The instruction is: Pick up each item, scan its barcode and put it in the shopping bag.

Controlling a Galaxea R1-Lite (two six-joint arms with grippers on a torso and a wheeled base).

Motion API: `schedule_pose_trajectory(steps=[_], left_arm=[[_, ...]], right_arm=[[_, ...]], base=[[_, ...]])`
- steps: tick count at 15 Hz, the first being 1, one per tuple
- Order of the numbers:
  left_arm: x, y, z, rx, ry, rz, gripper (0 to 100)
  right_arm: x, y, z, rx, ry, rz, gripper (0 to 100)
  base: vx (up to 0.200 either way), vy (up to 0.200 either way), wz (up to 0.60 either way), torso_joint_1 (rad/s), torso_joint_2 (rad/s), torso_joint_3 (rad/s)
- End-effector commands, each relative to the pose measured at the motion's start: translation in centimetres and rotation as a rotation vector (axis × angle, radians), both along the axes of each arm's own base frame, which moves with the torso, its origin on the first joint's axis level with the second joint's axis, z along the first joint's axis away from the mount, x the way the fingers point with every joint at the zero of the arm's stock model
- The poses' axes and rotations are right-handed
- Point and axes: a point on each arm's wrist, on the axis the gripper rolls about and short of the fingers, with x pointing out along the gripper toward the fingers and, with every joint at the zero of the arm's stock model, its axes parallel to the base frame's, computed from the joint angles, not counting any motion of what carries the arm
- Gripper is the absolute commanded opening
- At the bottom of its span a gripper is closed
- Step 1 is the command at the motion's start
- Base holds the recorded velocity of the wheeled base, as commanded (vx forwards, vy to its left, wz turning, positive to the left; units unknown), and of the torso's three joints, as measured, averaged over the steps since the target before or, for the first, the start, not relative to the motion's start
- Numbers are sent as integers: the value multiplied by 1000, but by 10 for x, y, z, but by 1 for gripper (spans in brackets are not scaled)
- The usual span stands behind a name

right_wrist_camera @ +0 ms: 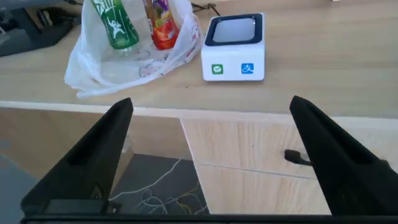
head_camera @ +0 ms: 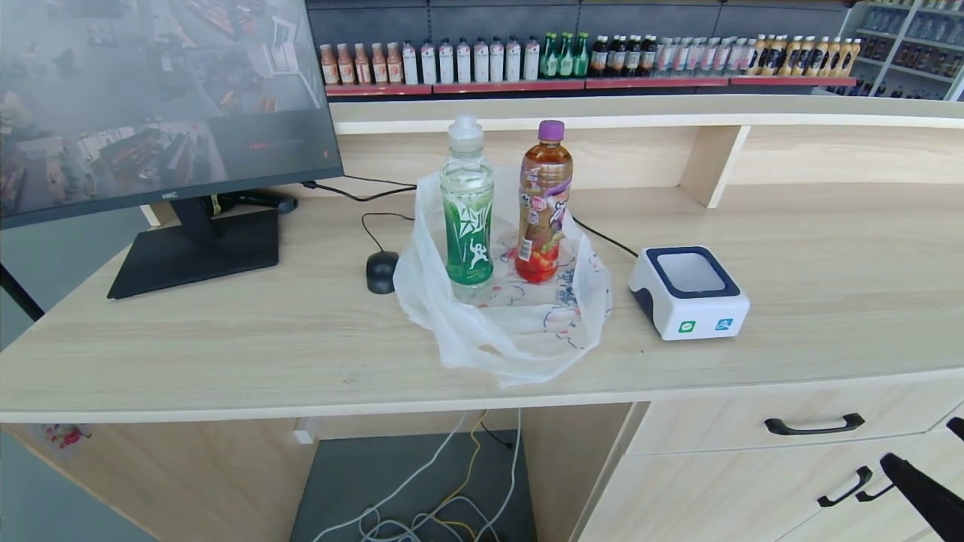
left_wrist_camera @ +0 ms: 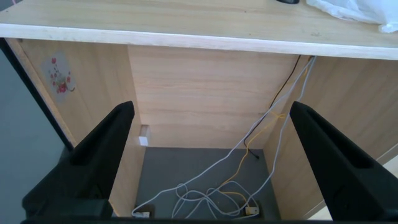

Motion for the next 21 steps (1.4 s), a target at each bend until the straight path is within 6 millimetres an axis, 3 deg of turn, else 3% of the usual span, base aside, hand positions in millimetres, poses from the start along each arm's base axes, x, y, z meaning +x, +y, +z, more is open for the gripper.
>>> schedule_pose_trajectory(steps=[1, 3, 7, 10, 13, 16, 21], left_arm=[[0, 0, 0, 0, -1, 0, 100], [0, 0, 0, 0, -1, 1, 100], [0, 0, 0, 0, -1, 0, 100], [0, 0, 0, 0, -1, 0, 100], [0, 0, 0, 0, -1, 1, 100], [0, 0, 0, 0, -1, 0, 100], [0, 0, 0, 0, -1, 1, 100]], right_arm=[[-58, -26, -44, -28, -37, 86, 100], [-68, -30, -62, -128, -2, 135, 100], [-68, -29, -61, -190, -26, 121, 100], [-60, -23, -59, -251, 90, 1, 100], [-62, -21, -59, -264, 90, -139, 100], [-62, -23, -59, -181, 74, -315, 100], [-58, -22, -60, -164, 170, -437, 100]], base=[[0, 0, 0, 0, 0, 0], [0, 0, 0, 0, 0, 0], [0, 0, 0, 0, 0, 0], [0, 0, 0, 0, 0, 0], [0, 0, 0, 0, 0, 0], [0, 0, 0, 0, 0, 0], [0, 0, 0, 0, 0, 0]])
